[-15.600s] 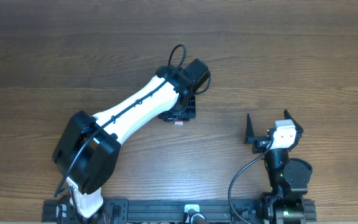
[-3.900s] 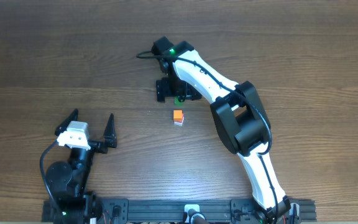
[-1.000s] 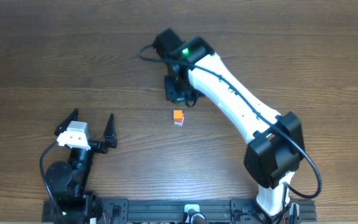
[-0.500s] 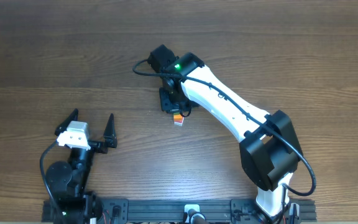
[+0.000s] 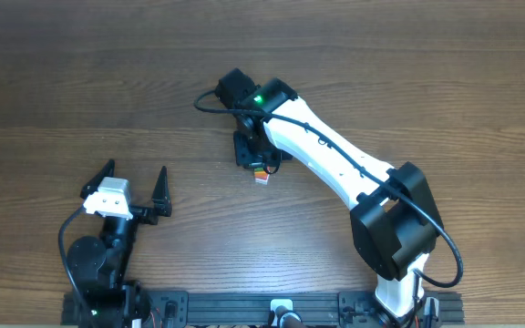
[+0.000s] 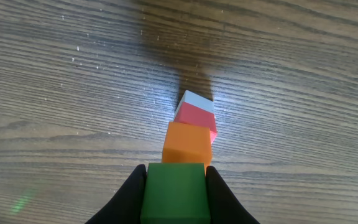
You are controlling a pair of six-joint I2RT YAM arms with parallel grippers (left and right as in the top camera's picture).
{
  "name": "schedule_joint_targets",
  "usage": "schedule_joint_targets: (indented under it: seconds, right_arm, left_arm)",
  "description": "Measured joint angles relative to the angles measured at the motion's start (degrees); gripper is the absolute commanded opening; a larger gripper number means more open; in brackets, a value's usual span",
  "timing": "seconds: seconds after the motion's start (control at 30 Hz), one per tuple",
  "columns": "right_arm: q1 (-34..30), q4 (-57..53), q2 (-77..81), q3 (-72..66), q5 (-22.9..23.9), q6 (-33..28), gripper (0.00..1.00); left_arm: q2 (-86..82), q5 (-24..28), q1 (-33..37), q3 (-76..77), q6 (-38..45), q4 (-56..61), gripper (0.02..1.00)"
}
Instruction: Stack Cubes
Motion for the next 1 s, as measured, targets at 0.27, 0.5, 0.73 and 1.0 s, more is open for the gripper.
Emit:
schedule_joint_targets:
  seconds: [0.27, 0.5, 0.73, 1.0]
  right_arm:
    - [0.1, 0.3, 0.0, -0.5, 1.1, 0.2, 0.009]
    - [0.1, 1.1, 0.0, -0.7, 1.1, 0.3, 0.009]
    - [0.1, 1.4, 0.0, -0.9, 1.3, 0.4, 0.012]
    - [0.5, 1.5, 0.0, -0.9, 1.3, 0.4, 0.009]
  left_arm:
    - [0.0, 0.0, 0.0, 0.0, 0.0, 0.0, 0.996]
    - [0.0, 0.0, 0.0, 0.0, 0.0, 0.0, 1.000]
    - [0.0, 0.0, 0.0, 0.0, 0.0, 0.0, 1.000]
    - [0.0, 0.0, 0.0, 0.0, 0.0, 0.0, 1.000]
